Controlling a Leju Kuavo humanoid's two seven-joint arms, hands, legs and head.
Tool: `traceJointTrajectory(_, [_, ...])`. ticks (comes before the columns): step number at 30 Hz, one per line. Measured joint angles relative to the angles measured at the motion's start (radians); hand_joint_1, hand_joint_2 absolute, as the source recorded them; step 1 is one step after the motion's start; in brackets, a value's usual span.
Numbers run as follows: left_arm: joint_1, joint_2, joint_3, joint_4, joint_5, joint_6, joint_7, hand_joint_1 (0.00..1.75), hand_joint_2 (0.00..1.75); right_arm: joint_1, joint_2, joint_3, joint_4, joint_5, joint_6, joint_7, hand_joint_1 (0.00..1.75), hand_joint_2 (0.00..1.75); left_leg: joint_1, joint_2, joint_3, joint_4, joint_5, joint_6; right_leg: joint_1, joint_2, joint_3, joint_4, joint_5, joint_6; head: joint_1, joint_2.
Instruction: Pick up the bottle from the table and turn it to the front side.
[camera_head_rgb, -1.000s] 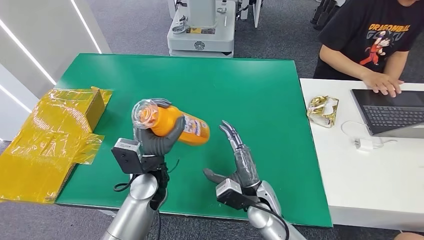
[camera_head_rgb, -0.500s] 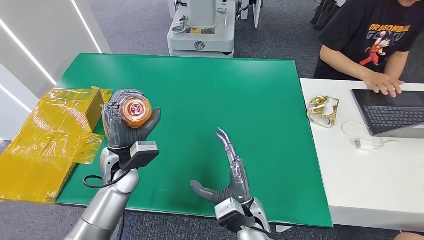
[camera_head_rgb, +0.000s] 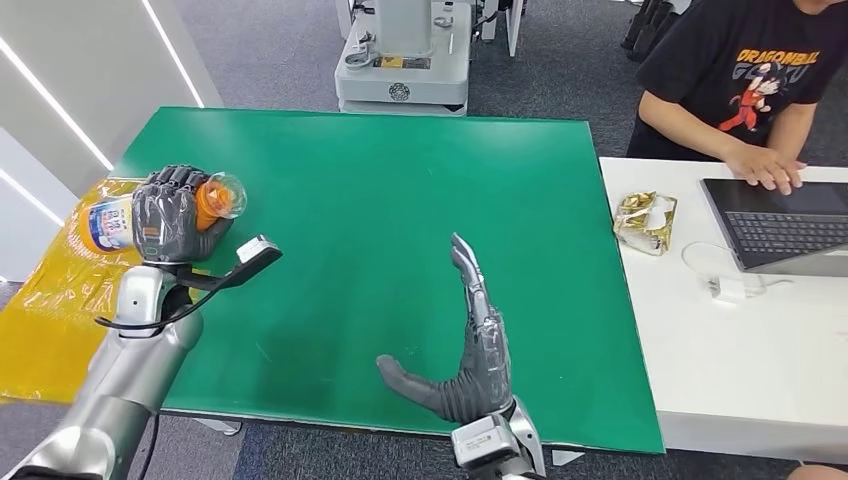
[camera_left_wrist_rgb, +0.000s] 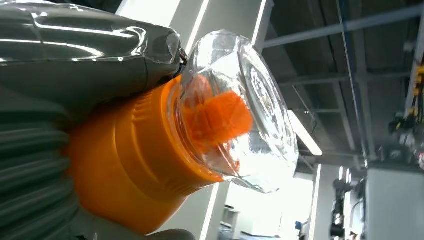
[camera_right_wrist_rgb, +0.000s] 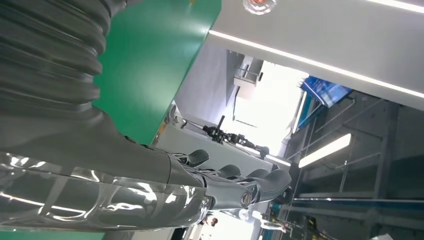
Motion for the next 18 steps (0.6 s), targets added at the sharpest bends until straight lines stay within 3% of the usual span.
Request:
traceJointTrajectory(9, [-0.166, 0.025, 0.001, 0.379, -0.156, -0.171, 0.037, 1.75, 1.75, 0.019, 0.011, -0.037, -0.052, 0.030, 0.018, 0.007, 0.00, 1.75, 0.000, 0.001, 0.000, 0.000, 0.000, 0.000, 0.000, 0.001, 0.000, 0.000, 0.001, 0.000, 0.000, 0.000])
traceJointTrajectory(14, [-0.228, 0.035, -0.034, 0.515, -0.255, -0.308, 0.063, 1.75, 1.75, 0.019, 0.020, -0.053, -0.058, 0.038, 0.038, 0.012, 0.00, 1.75, 0.000, 0.001, 0.000, 0.000, 0.000, 0.000, 0.000, 0.001, 0.000, 0.000, 0.001, 0.000, 0.000, 0.000])
traceJointTrajectory(18, [-0.265, 0.043, -0.063, 0.576, -0.284, -0.355, 0.076, 1.75, 1.75, 0.019, 0.027, -0.066, -0.061, 0.043, 0.052, 0.014, 0.00, 1.75, 0.000, 0.001, 0.001, -0.001, 0.000, 0.000, 0.000, 0.001, 0.001, 0.000, 0.001, 0.000, 0.000, 0.000])
